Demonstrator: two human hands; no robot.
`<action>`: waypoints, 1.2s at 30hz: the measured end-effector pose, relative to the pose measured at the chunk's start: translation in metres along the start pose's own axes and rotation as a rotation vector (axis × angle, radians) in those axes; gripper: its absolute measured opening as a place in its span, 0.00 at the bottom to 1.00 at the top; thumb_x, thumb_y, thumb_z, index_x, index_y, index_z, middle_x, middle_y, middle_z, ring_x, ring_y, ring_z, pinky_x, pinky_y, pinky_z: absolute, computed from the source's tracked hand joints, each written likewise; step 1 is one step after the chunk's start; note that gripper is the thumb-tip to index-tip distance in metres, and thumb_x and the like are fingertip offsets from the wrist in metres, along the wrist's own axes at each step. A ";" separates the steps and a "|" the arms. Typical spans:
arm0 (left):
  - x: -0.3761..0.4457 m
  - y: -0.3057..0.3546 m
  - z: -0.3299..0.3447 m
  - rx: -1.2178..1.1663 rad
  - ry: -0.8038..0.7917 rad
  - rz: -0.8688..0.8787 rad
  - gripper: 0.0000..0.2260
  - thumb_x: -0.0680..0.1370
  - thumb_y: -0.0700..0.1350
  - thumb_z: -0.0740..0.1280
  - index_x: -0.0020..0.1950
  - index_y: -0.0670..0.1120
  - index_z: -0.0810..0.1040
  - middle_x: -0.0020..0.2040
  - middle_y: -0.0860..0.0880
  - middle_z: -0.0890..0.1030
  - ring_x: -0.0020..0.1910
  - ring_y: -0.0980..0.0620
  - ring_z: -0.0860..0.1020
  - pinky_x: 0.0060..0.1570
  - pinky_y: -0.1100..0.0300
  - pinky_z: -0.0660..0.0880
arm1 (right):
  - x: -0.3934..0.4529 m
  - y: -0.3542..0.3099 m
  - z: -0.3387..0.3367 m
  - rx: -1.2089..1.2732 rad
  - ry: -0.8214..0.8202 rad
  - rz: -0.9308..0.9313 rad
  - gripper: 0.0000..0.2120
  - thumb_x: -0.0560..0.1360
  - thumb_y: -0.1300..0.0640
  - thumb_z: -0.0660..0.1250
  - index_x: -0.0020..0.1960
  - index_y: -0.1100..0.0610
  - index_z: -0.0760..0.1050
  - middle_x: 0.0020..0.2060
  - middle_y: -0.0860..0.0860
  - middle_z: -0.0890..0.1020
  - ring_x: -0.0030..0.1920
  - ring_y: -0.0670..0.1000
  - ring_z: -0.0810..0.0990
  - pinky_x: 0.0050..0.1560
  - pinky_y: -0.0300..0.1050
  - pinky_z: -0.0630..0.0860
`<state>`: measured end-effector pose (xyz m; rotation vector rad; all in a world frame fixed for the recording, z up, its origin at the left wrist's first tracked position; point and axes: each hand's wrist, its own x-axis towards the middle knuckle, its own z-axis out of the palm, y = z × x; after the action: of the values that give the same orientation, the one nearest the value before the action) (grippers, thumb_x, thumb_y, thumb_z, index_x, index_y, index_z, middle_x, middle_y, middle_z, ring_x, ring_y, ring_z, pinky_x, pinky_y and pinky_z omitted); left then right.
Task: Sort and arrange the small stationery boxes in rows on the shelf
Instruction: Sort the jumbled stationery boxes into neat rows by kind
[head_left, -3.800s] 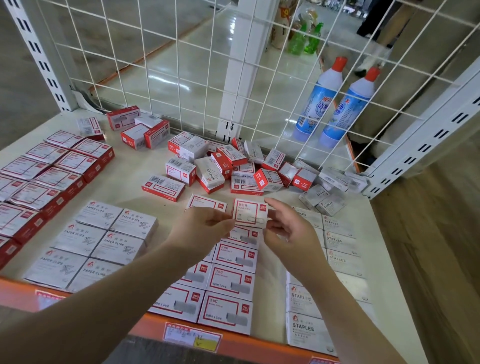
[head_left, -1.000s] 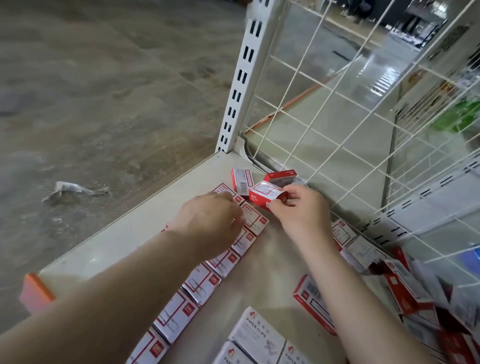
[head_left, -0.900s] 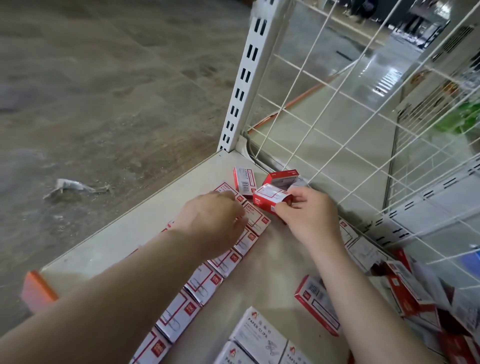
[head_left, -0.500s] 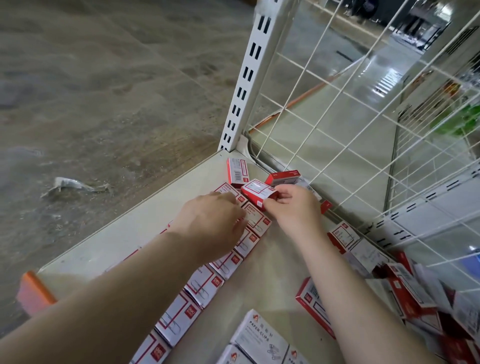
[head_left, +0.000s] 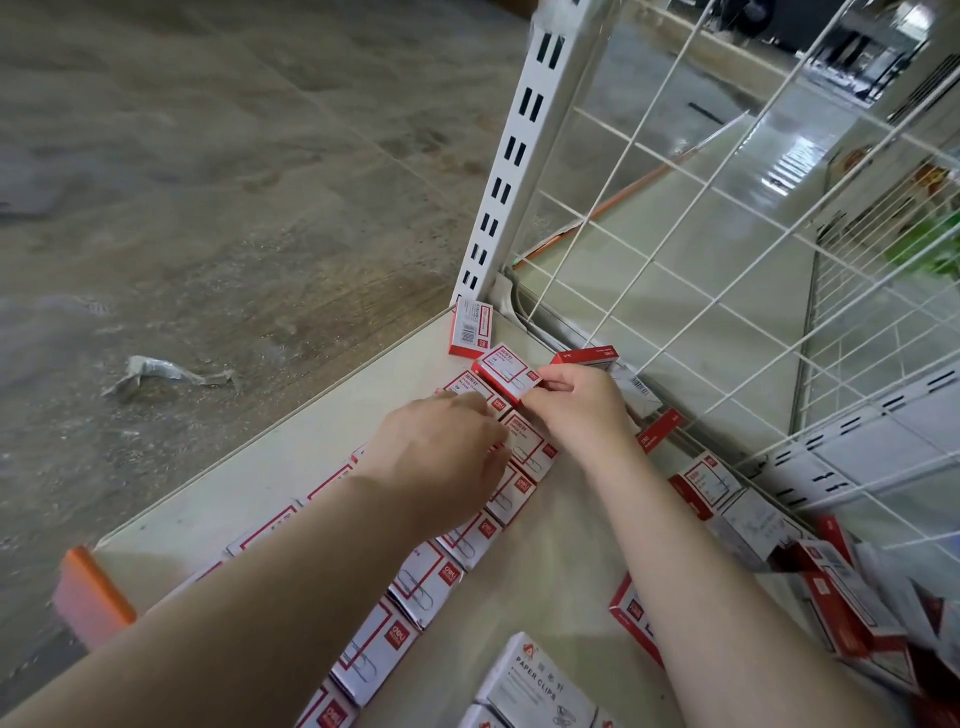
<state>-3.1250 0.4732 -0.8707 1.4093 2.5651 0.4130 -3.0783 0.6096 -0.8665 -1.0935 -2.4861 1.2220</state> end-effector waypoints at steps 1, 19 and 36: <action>0.000 0.000 0.000 0.000 -0.003 -0.001 0.17 0.80 0.54 0.52 0.62 0.54 0.75 0.61 0.55 0.73 0.61 0.53 0.70 0.57 0.57 0.72 | 0.000 0.001 0.000 0.007 0.008 -0.008 0.08 0.75 0.60 0.64 0.51 0.56 0.80 0.43 0.48 0.83 0.43 0.47 0.80 0.45 0.44 0.79; 0.000 0.003 0.000 -0.013 -0.002 -0.012 0.17 0.80 0.54 0.52 0.63 0.53 0.75 0.61 0.55 0.73 0.61 0.53 0.71 0.56 0.56 0.73 | 0.001 0.001 0.005 -0.034 -0.030 -0.082 0.17 0.78 0.60 0.63 0.66 0.57 0.73 0.59 0.52 0.79 0.55 0.48 0.78 0.50 0.37 0.75; -0.004 0.005 0.000 -0.037 0.003 -0.008 0.17 0.81 0.53 0.51 0.65 0.53 0.72 0.64 0.55 0.71 0.63 0.53 0.69 0.58 0.56 0.72 | 0.004 0.002 0.004 -0.110 -0.068 -0.102 0.16 0.78 0.59 0.62 0.65 0.54 0.73 0.54 0.48 0.80 0.51 0.47 0.79 0.41 0.32 0.73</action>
<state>-3.1188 0.4719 -0.8692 1.3869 2.5510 0.4595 -3.0821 0.6111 -0.8711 -0.9501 -2.6529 1.1247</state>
